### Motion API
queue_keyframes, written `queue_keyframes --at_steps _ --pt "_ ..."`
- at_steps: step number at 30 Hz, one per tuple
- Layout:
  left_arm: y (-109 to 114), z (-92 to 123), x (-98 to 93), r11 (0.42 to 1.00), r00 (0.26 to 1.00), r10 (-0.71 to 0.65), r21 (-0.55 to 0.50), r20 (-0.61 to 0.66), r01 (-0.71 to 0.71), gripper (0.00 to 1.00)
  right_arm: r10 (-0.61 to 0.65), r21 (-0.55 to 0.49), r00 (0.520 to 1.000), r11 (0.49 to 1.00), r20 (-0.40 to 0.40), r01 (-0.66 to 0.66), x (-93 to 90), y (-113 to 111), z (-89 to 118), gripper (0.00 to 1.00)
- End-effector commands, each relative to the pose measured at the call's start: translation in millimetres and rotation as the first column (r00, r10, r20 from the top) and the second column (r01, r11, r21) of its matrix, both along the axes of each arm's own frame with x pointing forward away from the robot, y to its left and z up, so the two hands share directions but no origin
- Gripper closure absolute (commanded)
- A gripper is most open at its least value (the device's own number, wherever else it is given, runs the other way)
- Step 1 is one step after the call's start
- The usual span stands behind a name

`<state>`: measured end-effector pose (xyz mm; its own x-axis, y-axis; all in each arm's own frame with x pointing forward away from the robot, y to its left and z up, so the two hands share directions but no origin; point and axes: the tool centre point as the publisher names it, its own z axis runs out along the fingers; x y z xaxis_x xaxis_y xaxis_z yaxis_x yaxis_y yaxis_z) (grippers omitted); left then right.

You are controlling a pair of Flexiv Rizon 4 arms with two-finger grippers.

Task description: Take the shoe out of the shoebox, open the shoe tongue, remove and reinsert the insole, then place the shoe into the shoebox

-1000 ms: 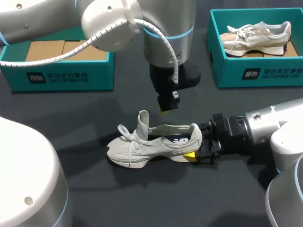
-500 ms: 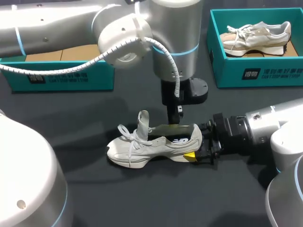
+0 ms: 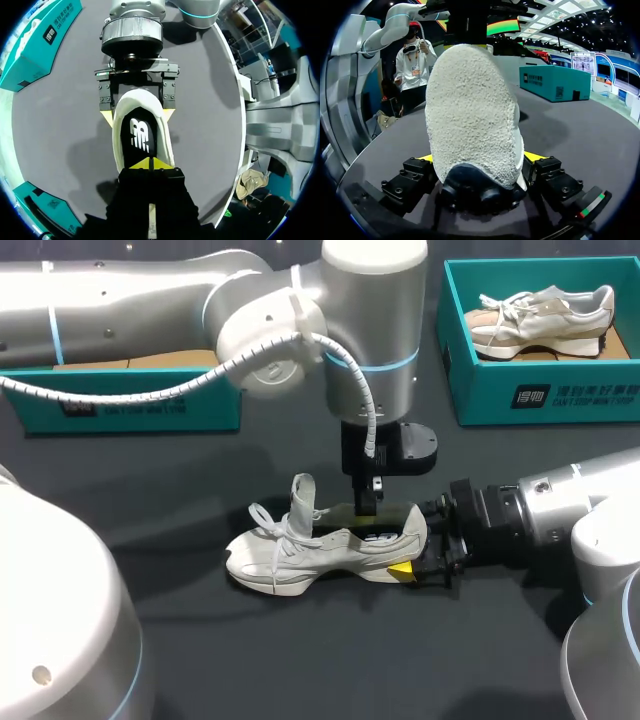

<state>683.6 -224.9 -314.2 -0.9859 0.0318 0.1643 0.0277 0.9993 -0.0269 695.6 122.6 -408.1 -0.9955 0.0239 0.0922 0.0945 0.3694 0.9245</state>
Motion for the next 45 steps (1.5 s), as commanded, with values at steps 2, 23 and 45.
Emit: queue_keyframes --at_steps 2,23,45 --pt "0.1 0.3 -0.2 1.000 1.000 -0.001 0.000 0.001 0.001 1.00 -0.001 -0.003 1.000 1.000 0.000 0.001 -0.6 0.1 0.4 1.00" --pt "5.0 -44.2 -2.1 0.997 0.993 -0.073 -0.003 -0.095 0.073 1.00 -0.001 -0.003 1.000 1.000 0.000 0.001 -0.6 0.1 0.4 1.00" --pt "40.8 -63.8 -16.4 0.987 0.985 -0.160 -0.032 -0.068 0.158 0.63 -0.001 -0.003 1.000 1.000 0.000 0.001 -0.6 0.1 0.4 1.00"
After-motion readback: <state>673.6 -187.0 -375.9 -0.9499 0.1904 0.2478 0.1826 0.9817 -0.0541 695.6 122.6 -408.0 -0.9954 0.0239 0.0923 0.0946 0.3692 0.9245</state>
